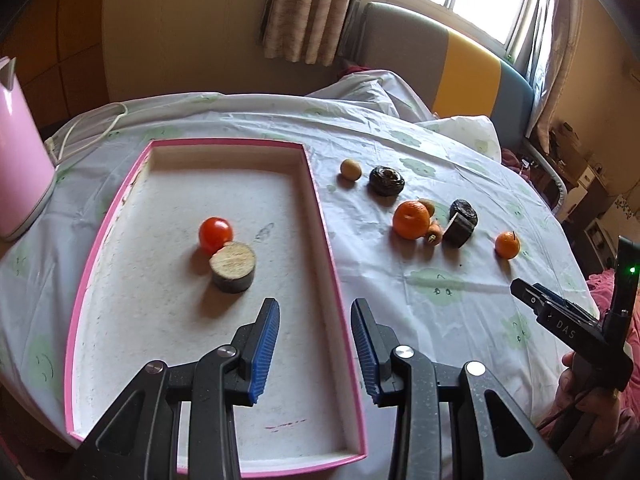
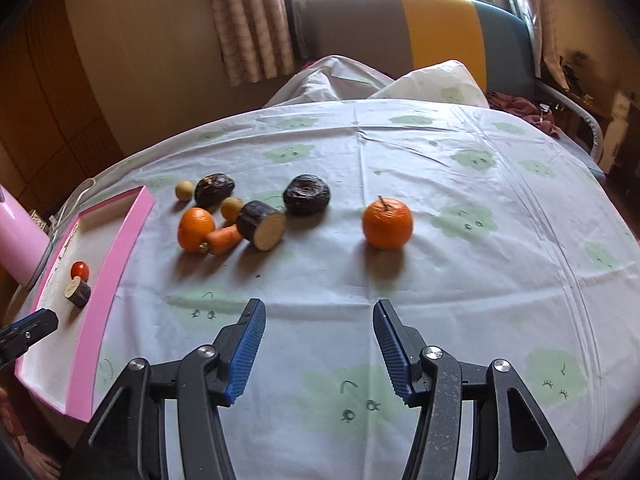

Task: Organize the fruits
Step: 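Reach the left gripper to the small round potato and grasp it, then carry the potato into the tray and release it from the left gripper, then grasp the large orange with the right gripper and lift it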

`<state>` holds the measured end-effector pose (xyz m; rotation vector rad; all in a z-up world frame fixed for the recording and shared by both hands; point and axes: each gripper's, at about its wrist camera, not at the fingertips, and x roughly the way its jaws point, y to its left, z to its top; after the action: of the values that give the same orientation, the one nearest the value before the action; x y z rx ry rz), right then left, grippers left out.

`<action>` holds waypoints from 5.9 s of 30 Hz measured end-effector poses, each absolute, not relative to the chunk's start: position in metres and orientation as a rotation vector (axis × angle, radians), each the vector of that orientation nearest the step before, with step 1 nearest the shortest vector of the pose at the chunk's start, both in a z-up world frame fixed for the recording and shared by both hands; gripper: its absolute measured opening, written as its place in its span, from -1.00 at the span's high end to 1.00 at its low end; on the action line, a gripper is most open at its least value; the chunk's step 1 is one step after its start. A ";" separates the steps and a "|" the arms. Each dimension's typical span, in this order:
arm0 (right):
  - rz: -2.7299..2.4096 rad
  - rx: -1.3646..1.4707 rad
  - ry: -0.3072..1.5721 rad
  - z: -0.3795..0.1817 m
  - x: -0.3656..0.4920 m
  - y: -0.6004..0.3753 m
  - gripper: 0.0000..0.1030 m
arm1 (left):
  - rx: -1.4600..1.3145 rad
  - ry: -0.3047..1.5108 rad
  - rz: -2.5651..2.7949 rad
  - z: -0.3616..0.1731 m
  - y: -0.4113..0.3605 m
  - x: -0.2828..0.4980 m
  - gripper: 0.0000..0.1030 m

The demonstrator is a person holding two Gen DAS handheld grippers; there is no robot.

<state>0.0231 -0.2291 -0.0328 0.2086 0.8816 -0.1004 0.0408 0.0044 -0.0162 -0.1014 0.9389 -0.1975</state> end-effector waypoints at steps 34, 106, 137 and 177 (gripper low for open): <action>-0.154 0.180 0.884 -0.046 0.029 -0.258 -0.11 | -0.086 1.037 -0.244 -0.033 -0.069 0.225 0.41; -0.231 0.097 0.914 -0.060 0.103 -0.264 -0.09 | 0.027 0.878 -0.344 -0.076 -0.095 0.047 0.49; -0.210 0.122 0.903 -0.067 0.103 -0.265 0.23 | -0.176 0.887 -0.301 -0.017 -0.013 0.062 0.49; -0.207 0.124 0.897 -0.067 0.102 -0.265 0.23 | -0.187 0.946 -0.038 -0.026 0.033 0.061 0.33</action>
<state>0.1023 -0.2649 -0.0666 0.1243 0.8967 -0.2072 0.0614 0.0334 -0.0262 -0.1865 0.9463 -0.0382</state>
